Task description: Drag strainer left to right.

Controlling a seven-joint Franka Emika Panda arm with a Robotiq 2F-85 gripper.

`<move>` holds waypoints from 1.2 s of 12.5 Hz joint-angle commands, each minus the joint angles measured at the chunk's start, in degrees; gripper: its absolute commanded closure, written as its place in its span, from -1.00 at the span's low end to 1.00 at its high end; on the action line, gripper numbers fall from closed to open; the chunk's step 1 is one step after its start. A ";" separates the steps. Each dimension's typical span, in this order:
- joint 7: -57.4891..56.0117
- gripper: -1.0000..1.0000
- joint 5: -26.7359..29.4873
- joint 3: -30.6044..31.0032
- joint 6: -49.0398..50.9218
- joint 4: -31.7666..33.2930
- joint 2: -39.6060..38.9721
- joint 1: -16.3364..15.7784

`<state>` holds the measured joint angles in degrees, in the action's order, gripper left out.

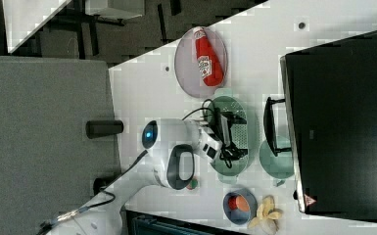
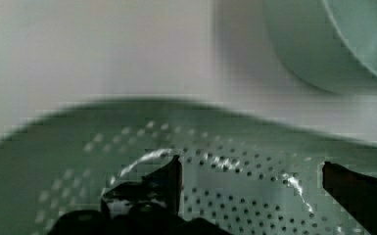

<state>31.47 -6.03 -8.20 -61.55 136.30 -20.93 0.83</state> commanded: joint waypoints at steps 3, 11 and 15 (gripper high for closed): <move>-25.95 -1.00 1.16 2.15 7.86 -2.57 13.69 -1.74; -26.99 -1.00 3.01 4.67 51.08 -19.96 32.23 -1.94; -31.28 -1.00 4.66 4.88 56.90 -22.55 38.29 -2.04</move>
<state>4.22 -2.42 -1.91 -6.05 114.20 18.91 -1.18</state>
